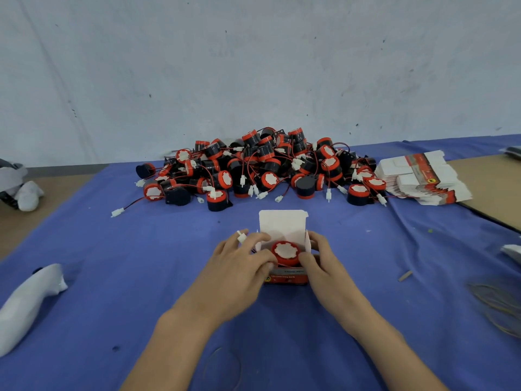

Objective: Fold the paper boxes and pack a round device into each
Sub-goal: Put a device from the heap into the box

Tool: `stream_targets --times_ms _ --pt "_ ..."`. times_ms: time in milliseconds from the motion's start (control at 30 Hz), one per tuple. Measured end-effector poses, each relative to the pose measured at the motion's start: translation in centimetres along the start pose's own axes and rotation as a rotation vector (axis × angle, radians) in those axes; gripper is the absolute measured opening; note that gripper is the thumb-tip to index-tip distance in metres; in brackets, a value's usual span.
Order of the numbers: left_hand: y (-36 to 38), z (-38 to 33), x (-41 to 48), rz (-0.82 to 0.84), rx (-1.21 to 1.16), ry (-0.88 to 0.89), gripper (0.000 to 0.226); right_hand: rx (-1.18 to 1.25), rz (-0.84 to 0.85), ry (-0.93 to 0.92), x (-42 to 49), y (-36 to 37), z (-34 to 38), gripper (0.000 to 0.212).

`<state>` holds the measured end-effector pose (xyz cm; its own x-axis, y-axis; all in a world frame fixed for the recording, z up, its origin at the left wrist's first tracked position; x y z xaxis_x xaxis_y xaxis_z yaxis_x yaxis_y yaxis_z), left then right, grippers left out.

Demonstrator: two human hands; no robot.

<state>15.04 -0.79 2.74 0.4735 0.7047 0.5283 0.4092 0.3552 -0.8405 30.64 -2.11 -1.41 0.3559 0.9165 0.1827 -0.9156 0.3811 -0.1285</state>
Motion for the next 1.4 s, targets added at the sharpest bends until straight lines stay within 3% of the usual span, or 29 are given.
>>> stream_targets --times_ms 100,200,333,500,600,700,767,833,900,1133,1300,1400 --pt "-0.2 -0.6 -0.2 -0.060 -0.007 -0.013 0.035 0.046 -0.094 0.018 0.1 0.3 -0.1 0.018" --pt "-0.8 -1.1 0.2 -0.171 0.027 -0.003 0.024 -0.022 -0.152 -0.010 0.3 0.5 -0.3 0.029" --pt "-2.4 -0.4 0.5 -0.335 -0.015 -0.091 0.035 -0.090 -0.170 -0.042 0.2 0.6 -0.2 0.025" --pt "-2.8 2.1 0.3 -0.505 -0.551 -0.583 0.041 -0.118 -0.205 -0.054 0.1 0.6 0.0 0.029" --pt "-3.2 0.8 0.5 -0.594 -0.848 -0.631 0.034 -0.135 -0.216 -0.062 0.1 0.5 0.0 0.029" --pt "-2.8 0.0 1.2 -0.519 -0.946 -0.605 0.028 -0.142 -0.204 -0.082 -0.1 0.5 0.2 0.026" --pt "-2.8 -0.2 1.4 -0.448 -0.757 -0.503 0.022 -0.149 -0.188 -0.097 -0.2 0.7 0.4 0.025" --pt "-3.8 -0.9 1.5 -0.504 -0.294 -0.244 0.018 -0.144 -0.186 -0.106 -0.2 0.7 0.4 0.027" --pt "-3.6 -1.5 1.3 -0.512 -0.039 -0.062 0.014 -0.137 -0.185 -0.108 -0.2 0.6 0.3 0.027" --pt "-2.8 -0.2 1.5 -0.405 0.088 -0.106 0.011 -0.137 -0.132 -0.099 -0.5 1.1 0.2 0.028" --pt "0.1 0.8 1.2 -0.116 0.141 -0.226 0.028 -0.182 -0.083 -0.108 -0.8 1.6 0.1 0.027" --pt "0.4 0.8 1.5 -0.063 0.190 -0.254 0.033 -0.187 -0.062 -0.111 -0.9 1.7 0.3 0.027"
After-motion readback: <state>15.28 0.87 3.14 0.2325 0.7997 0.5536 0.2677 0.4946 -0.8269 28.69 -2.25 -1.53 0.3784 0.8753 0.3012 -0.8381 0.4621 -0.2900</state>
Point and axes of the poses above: each hand's wrist, its own x-axis towards the middle knuckle, its own y-axis out of the palm, z = x × y, the point moved 8 cm from there along x, towards the middle knuckle, and after that the axes turned 15 degrees about -z, right-handed, at the moved point
